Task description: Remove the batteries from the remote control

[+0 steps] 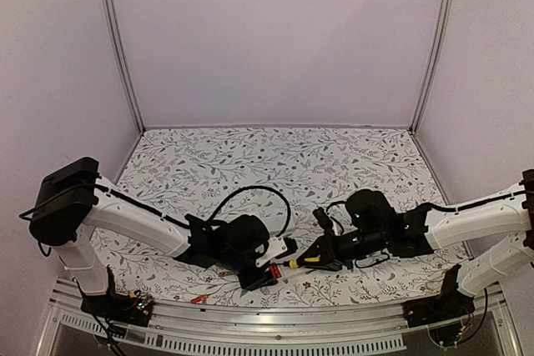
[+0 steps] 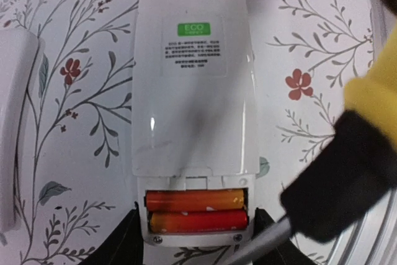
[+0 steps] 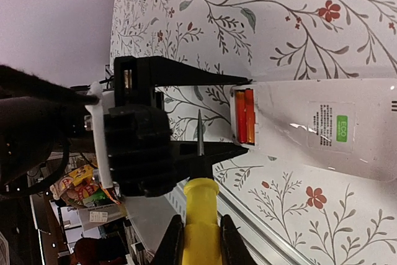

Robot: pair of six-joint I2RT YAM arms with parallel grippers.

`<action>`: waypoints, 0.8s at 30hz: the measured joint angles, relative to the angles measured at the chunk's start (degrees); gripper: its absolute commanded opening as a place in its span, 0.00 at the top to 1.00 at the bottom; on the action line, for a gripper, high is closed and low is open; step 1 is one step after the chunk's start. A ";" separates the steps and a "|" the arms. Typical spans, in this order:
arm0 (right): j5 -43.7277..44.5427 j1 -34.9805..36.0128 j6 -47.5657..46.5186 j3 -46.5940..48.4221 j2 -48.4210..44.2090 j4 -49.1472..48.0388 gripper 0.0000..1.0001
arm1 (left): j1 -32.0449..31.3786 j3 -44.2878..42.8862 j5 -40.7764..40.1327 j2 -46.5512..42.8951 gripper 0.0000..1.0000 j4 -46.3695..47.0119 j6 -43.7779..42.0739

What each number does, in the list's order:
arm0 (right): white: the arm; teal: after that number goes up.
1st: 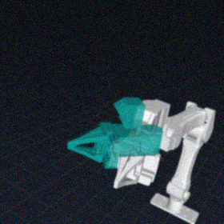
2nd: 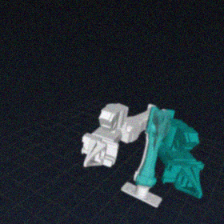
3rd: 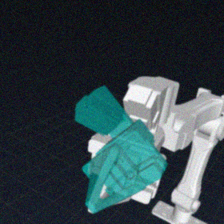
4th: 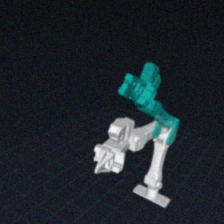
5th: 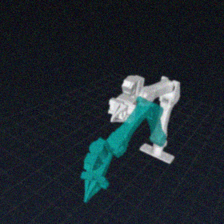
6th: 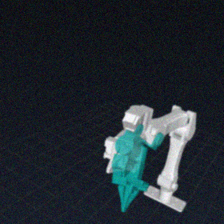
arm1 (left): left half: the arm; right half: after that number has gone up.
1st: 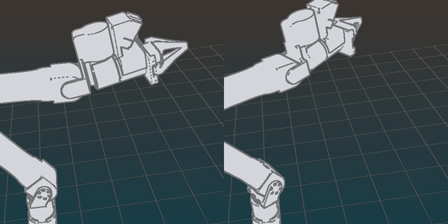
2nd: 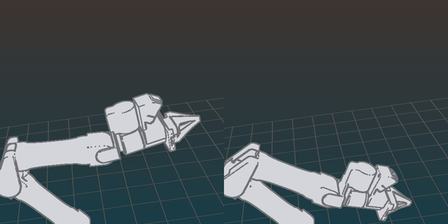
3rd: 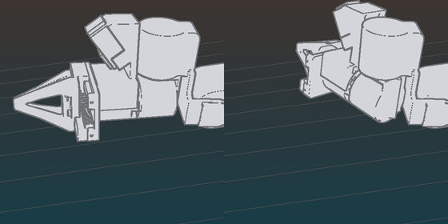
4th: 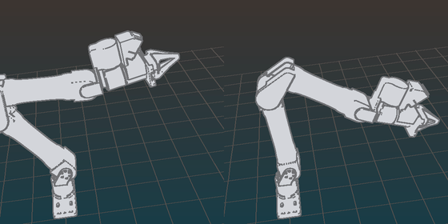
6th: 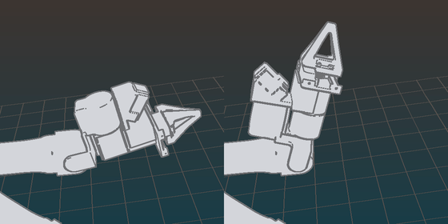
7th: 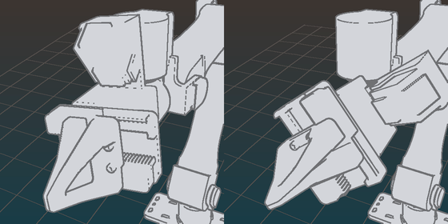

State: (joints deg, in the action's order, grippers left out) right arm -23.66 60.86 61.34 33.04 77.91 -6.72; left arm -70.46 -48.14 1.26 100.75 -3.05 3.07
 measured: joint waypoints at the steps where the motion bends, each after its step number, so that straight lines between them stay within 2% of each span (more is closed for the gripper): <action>1: 0.04 -0.02 -0.02 0.00 -0.61 -0.26 1.00 | 0.04 0.11 -0.17 0.09 0.70 0.52 0.28; 4: 0.83 -0.11 -0.31 0.26 -2.29 0.35 1.00 | 0.15 0.42 -0.59 0.13 0.69 1.55 1.46; 9: 5.22 -0.15 -2.21 4.76 -3.19 9.86 1.00 | 0.39 1.66 -1.46 -0.15 0.66 3.89 4.15; 16: 11.69 -0.17 -4.90 8.81 -3.19 20.85 1.00 | 1.88 -0.31 -4.22 -0.33 0.64 -0.33 13.55; 19: 13.70 -0.17 -5.07 9.03 -3.19 23.04 1.00 | 2.01 -1.46 -5.62 -0.33 0.57 -3.06 17.59; 22: 14.99 -0.17 -4.96 9.03 -3.19 24.83 1.00 | 2.03 -2.05 -5.62 -0.33 0.37 -4.55 21.00; 24: 15.63 -0.17 -4.92 9.03 -3.19 25.90 1.00 | 2.08 -2.16 -4.83 -0.35 0.29 -4.68 22.84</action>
State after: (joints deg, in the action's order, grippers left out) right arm -8.03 60.69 56.42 42.06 74.72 19.18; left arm -68.38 -50.30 -3.57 100.40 -7.73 25.91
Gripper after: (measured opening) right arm 0.134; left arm 0.607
